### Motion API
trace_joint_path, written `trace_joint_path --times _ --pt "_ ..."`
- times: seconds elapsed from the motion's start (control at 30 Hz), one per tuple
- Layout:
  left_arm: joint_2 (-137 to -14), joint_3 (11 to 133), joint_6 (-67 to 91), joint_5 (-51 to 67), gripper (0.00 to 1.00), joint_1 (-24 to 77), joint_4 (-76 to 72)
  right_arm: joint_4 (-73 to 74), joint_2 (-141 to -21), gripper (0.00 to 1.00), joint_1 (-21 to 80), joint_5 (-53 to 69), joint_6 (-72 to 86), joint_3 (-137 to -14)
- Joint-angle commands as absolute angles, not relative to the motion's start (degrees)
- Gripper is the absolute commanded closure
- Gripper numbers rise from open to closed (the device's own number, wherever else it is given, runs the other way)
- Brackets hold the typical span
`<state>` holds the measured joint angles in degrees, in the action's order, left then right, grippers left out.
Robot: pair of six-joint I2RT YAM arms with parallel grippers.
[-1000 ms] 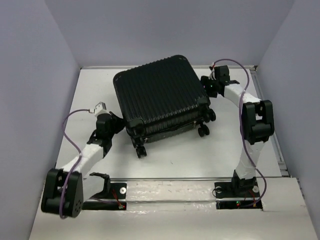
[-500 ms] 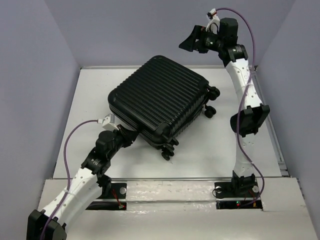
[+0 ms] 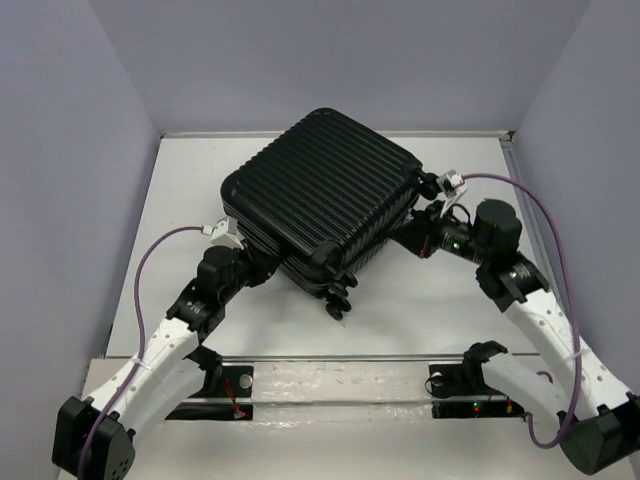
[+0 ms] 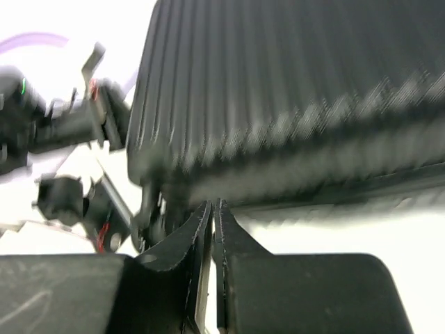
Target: Pack the luggage
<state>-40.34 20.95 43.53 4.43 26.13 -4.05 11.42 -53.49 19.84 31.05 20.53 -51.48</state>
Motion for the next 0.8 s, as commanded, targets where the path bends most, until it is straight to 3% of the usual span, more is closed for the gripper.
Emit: trace_joint_path --times 0.0,0.23,0.4,0.53,0.77 --pt "-42.71 26.80 42.63 9.40 0.77 26.98 -13.80 -1.75 -53.00 0.90 22.58 27.69 25.05 -39.48" --pt "-31.83 23.65 39.81 10.55 0.83 31.37 -1.43 -0.88 -55.71 0.85 24.70 13.55 27.07 -33.66" --pt "-27.86 22.14 40.87 7.91 0.83 32.34 -0.09 -0.61 -68.42 0.86 23.83 1.87 29.00 -38.47" --pt "-31.19 23.99 39.46 10.37 0.83 33.22 -0.61 -4.64 -78.29 0.88 18.91 3.16 28.57 -44.37" --pt "-37.26 24.17 40.43 8.70 0.82 46.21 -7.55 -15.65 -91.48 0.88 13.10 18.10 25.58 -60.53"
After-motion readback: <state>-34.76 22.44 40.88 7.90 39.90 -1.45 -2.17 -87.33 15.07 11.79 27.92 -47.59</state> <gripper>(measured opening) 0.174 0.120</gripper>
